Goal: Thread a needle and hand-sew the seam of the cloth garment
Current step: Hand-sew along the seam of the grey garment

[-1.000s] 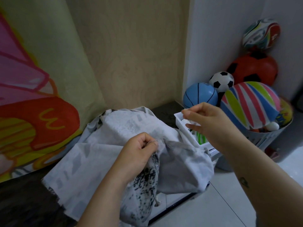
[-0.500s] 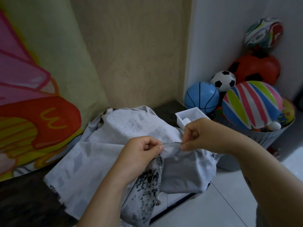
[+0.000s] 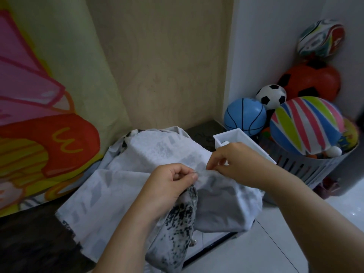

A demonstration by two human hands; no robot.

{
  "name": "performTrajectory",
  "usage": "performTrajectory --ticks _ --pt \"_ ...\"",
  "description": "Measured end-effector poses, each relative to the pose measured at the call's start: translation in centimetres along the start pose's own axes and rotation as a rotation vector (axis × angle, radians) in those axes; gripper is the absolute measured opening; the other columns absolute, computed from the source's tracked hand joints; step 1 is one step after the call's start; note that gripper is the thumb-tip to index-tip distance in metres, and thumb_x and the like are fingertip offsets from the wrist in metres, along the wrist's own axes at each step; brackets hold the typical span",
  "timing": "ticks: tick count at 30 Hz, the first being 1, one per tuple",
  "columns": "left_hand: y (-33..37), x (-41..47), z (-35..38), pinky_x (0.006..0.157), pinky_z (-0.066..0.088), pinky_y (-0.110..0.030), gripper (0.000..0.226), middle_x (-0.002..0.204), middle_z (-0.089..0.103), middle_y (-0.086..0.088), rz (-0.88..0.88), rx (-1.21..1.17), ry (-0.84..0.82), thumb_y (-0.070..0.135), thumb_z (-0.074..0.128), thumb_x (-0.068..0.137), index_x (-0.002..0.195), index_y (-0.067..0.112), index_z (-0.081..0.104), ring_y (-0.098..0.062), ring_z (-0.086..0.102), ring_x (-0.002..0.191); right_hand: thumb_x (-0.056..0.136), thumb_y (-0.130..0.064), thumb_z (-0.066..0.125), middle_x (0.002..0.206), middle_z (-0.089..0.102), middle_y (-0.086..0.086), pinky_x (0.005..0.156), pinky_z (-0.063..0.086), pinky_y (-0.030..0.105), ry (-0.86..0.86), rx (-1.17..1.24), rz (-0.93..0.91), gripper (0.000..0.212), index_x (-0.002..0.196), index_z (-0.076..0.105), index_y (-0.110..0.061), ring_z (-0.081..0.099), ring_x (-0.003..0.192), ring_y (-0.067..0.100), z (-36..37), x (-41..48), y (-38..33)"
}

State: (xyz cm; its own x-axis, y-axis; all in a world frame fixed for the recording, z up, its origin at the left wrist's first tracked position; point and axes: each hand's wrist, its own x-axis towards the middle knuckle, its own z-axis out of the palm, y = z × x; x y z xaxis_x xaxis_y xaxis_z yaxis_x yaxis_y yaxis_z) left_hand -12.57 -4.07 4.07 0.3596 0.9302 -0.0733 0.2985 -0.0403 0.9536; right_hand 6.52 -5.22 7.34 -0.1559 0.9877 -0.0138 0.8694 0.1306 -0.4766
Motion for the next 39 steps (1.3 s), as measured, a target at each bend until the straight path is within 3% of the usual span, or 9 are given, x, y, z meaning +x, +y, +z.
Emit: performTrajectory --ticks 8,13,20,32,39 --pt "-0.05 -0.07 -0.28 0.091 0.054 -0.041 0.007 0.083 0.075 -0.005 -0.004 -0.027 -0.009 0.015 0.067 0.087 0.083 0.017 0.073 -0.023 0.070 0.087 0.086 -0.018 0.064 0.085 0.068 -0.017 0.081 0.053 0.025 0.022 0.059 -0.037 0.020 0.084 0.072 -0.036 0.060 0.080 0.000 -0.16 -0.16 0.26" --pt "0.02 -0.19 -0.25 0.088 0.053 -0.037 0.008 0.080 0.075 -0.005 -0.009 -0.047 0.001 0.015 0.067 0.087 0.082 0.016 0.073 -0.016 0.069 0.081 0.087 -0.020 0.065 0.077 0.061 -0.024 0.068 0.045 0.007 -0.001 0.068 -0.059 0.018 0.082 0.069 -0.037 0.055 0.071 -0.008 -0.55 -0.19 0.38" --pt "0.13 -0.23 -0.25 0.080 0.053 -0.025 0.010 0.076 0.074 0.001 -0.011 -0.058 0.002 0.015 0.066 0.088 0.080 0.018 0.072 -0.008 0.068 0.076 0.087 -0.016 0.065 0.078 0.061 -0.023 0.068 0.043 0.002 -0.006 0.103 -0.053 0.018 0.085 0.071 -0.033 0.055 0.072 -0.009 -0.79 -0.30 0.32" --pt "0.16 -0.20 -0.33 0.074 0.049 -0.023 0.013 0.074 0.074 0.001 -0.044 -0.101 -0.007 0.015 0.067 0.087 0.075 0.020 0.072 -0.007 0.067 0.073 0.086 -0.019 0.065 0.077 0.061 -0.026 0.074 0.047 0.009 -0.001 0.130 -0.051 0.022 0.079 0.066 -0.039 0.057 0.075 -0.010 -0.47 -0.37 0.06" --pt "0.17 -0.04 -0.32 0.078 0.051 -0.022 0.013 0.075 0.073 0.002 -0.041 -0.106 -0.030 0.014 0.066 0.087 0.077 0.020 0.072 -0.006 0.067 0.075 0.087 -0.016 0.062 0.078 0.062 -0.022 0.063 0.042 0.002 -0.018 0.179 -0.041 0.024 0.081 0.067 -0.038 0.053 0.069 -0.018 -0.39 -0.53 0.01"
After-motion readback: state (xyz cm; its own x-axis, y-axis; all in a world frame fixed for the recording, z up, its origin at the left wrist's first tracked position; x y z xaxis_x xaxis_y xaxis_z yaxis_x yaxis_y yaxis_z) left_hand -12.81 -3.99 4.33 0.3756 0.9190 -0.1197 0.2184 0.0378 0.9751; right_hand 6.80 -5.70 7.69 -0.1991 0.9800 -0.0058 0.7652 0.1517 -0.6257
